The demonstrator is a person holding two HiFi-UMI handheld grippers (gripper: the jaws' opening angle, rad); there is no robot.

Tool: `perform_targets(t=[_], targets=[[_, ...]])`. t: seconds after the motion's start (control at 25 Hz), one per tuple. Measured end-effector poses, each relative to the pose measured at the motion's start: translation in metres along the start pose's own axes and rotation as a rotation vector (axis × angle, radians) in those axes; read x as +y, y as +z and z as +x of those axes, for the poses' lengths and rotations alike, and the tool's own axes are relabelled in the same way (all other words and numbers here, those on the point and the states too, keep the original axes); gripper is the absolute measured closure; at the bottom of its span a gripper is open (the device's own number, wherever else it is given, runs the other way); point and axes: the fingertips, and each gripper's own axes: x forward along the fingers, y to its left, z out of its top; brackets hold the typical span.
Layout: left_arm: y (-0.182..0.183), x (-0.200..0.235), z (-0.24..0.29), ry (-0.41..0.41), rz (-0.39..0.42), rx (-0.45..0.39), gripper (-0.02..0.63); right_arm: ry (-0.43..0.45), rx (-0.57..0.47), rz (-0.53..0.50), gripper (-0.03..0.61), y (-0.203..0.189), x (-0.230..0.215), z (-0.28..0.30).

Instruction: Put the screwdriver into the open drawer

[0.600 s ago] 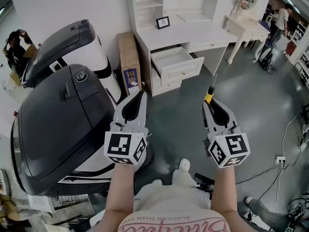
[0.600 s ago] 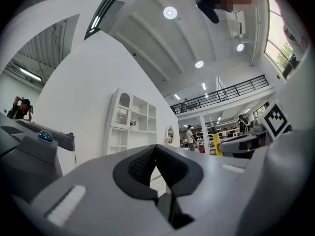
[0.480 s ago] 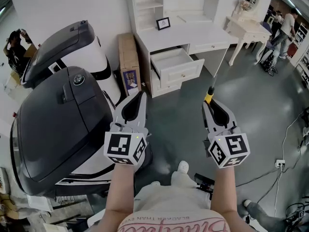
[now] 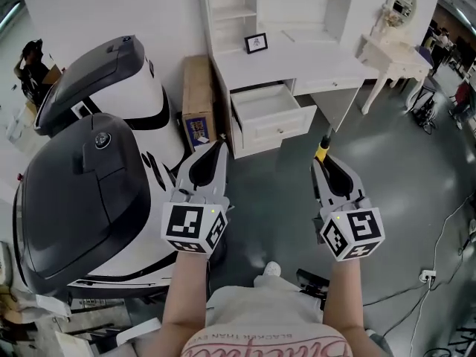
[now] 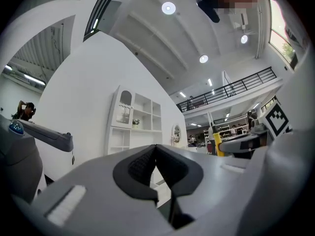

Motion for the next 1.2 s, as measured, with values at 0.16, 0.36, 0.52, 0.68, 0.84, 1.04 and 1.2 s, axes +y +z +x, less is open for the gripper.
perform_targets(t=[0.16,0.36,0.52,0.68,0.84,1.04,1.2], targets=[[-0.006,-0.013,0.022,0.033,0.000,0.009,0.604,0.033,0.007,0.008,0.503,-0.005,-0.027,0.009],[-0.012,-0.031,0.042,0.056,0.004,0.030,0.604,0.070,0.019,0.018,0.503,-0.009,-0.054,0.016],[-0.014,-0.034,0.054,0.066,0.021,0.044,0.604,0.087,0.016,0.031,0.503,-0.010,-0.065,0.027],[-0.015,-0.028,0.065,0.088,0.023,0.046,0.604,0.099,0.016,0.037,0.503,-0.011,-0.073,0.040],[-0.021,-0.016,0.080,0.094,0.015,0.048,0.604,0.102,0.022,0.038,0.503,-0.015,-0.079,0.056],[-0.024,0.004,0.111,0.088,0.006,0.035,0.604,0.089,0.021,0.030,0.503,-0.013,-0.092,0.087],[-0.030,0.024,0.142,0.083,-0.004,0.031,0.604,0.077,0.026,0.027,0.503,-0.013,-0.106,0.121]])
